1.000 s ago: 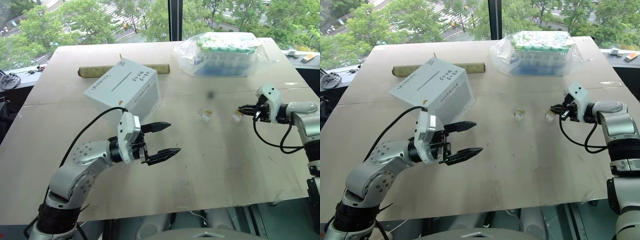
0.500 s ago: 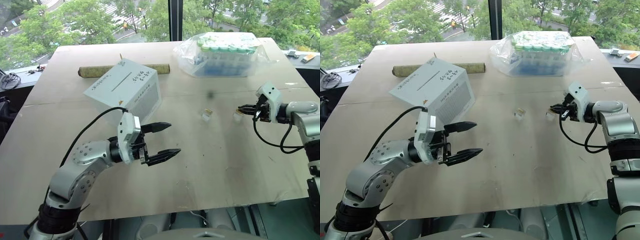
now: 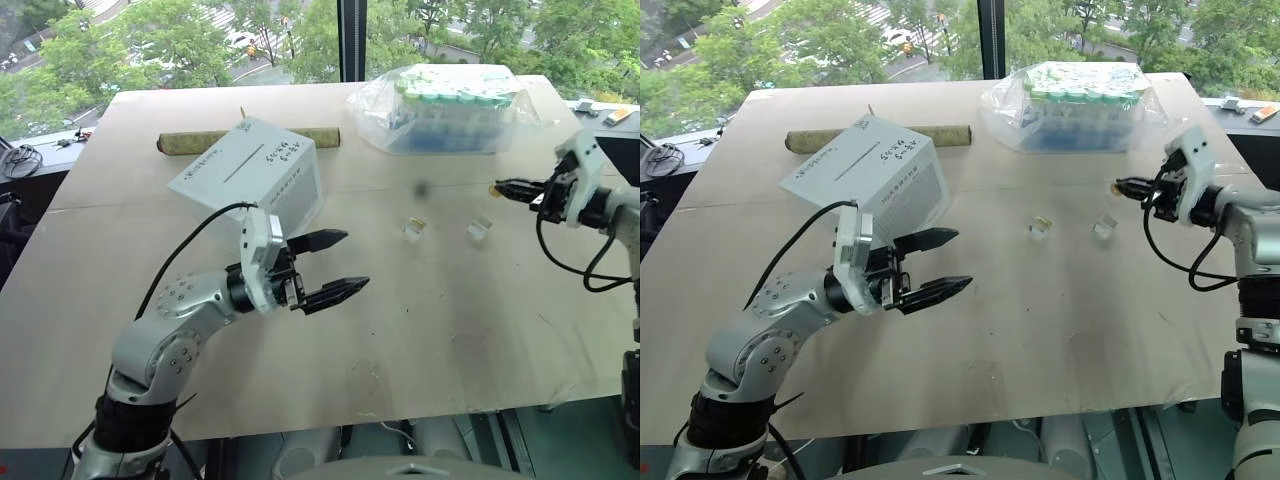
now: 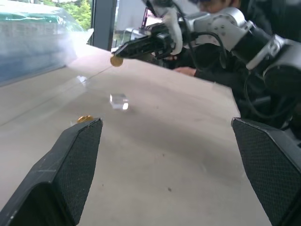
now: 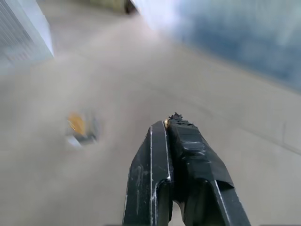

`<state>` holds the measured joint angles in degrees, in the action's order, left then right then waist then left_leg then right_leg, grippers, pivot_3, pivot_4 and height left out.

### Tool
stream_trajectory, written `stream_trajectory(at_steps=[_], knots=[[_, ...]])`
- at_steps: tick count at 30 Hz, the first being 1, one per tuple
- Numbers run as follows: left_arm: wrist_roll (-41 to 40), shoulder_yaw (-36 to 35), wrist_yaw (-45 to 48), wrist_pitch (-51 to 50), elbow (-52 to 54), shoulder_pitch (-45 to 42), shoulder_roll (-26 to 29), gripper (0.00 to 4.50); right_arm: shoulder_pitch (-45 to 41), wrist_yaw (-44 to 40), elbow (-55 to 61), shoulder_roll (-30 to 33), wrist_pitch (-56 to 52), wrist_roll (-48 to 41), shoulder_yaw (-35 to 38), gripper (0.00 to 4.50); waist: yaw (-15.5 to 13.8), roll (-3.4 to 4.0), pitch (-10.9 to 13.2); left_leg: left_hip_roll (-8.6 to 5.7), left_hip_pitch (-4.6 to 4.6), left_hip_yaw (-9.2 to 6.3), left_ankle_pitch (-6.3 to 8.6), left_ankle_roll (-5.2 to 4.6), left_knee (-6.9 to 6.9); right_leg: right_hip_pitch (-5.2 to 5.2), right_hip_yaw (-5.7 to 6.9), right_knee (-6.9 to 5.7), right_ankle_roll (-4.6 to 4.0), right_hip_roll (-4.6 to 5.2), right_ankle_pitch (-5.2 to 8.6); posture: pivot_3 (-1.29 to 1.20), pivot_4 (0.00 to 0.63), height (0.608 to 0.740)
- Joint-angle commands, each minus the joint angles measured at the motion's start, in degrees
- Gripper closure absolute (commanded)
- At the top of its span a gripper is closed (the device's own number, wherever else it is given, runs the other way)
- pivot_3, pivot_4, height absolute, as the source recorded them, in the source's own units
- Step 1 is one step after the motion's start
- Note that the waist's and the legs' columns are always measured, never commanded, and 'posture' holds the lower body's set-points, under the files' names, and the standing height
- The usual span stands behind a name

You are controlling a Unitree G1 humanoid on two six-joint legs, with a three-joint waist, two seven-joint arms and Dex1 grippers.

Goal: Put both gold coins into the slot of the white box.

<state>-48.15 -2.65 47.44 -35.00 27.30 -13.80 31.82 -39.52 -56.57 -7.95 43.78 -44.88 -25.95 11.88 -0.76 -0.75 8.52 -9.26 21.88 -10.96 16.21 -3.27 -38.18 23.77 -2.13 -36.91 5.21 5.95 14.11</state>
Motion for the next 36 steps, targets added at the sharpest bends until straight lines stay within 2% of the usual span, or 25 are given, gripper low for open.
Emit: stream_trajectory(at_steps=[1, 6, 9, 11, 18, 27, 31, 36], knots=[[-6.00, -2.85, -3.84, -3.49, -0.72, -5.48, -1.50, 0.00, -2.91, 3.68, 17.22, -0.45, -13.23, -14.61, 6.94, 4.43, 0.01, -0.01, 0.00, 0.00, 0.00, -0.01, 0.00, 0.00, -0.01, 0.00, 0.01, 0.00, 0.00, 0.00, 0.00, 0.00, 0.150, 0.740], [-13.88, -4.82, -8.30, -8.40, -5.02, -13.96, -4.40, 0.00, -6.37, 12.63, 30.54, -4.33, -24.15, -29.81, 9.99, 4.43, -0.05, -0.05, -0.03, -0.01, 0.00, -0.04, 0.00, 0.00, -0.06, -0.06, 0.05, 0.00, 0.01, 0.01, 0.00, 0.00, 0.150, 0.740], [-18.07, -5.55, -9.42, -11.26, -7.83, -19.06, -5.36, 0.86, -7.90, 19.22, 34.50, -7.05, -26.87, -37.03, 10.36, 4.50, 0.00, -0.06, -0.03, -0.02, 0.02, -0.12, 0.00, 0.00, -0.13, -0.06, 0.16, -0.02, 0.01, 0.02, -0.01, 0.00, 0.150, 0.740], [-19.61, -5.34, -9.01, -12.46, -8.94, -21.43, -5.58, 1.73, -8.15, 22.66, 35.80, -7.87, -27.28, -40.81, 10.25, 4.50, -0.04, -0.08, -0.04, -0.05, 0.03, -0.13, 0.00, 0.00, -0.13, -0.06, 0.17, -0.04, 0.01, 0.05, -0.01, 0.00, 0.150, 0.740], [-22.59, -4.51, -5.80, -15.89, -11.46, -26.27, -5.22, 1.73, -8.32, 30.46, 37.76, -6.90, -24.98, -50.11, 8.65, 4.50, 0.31, -0.07, -0.04, -0.09, 0.02, -0.15, 0.00, 0.00, -0.13, -0.05, 0.23, -0.05, 0.01, 0.08, 0.00, 0.00, 0.150, 0.740], [-20.98, -3.66, -2.82, -16.31, -12.70, -28.12, -5.27, 1.73, -8.00, 32.78, 37.47, -3.61, -20.91, -54.59, 6.06, 4.50, 0.99, -0.08, -0.04, -0.09, 0.02, -0.16, 0.00, -0.01, -0.15, -0.06, 0.25, -0.08, 0.01, 0.08, 0.00, 0.00, 0.150, 0.740], [-20.03, -3.19, -2.35, -16.08, -12.32, -28.39, -5.69, 2.93, -7.50, 33.09, 37.37, -2.46, -19.35, -55.76, 5.20, 4.50, 1.29, -0.08, -0.04, -0.09, 0.03, -0.16, 0.00, -0.01, -0.15, -0.06, 0.25, -0.08, 0.01, 0.08, 0.00, 0.00, 0.150, 0.740], [-19.65, -3.06, -2.08, -16.21, -11.91, -28.38, -6.26, 2.93, -7.07, 33.63, 37.31, -0.94, -17.94, -57.34, 4.45, 4.50, 1.35, -0.07, -0.04, -0.09, 0.02, -0.16, 0.00, -0.01, -0.15, -0.06, 0.25, -0.07, 0.01, 0.08, 0.00, 0.00, 0.150, 0.740]])
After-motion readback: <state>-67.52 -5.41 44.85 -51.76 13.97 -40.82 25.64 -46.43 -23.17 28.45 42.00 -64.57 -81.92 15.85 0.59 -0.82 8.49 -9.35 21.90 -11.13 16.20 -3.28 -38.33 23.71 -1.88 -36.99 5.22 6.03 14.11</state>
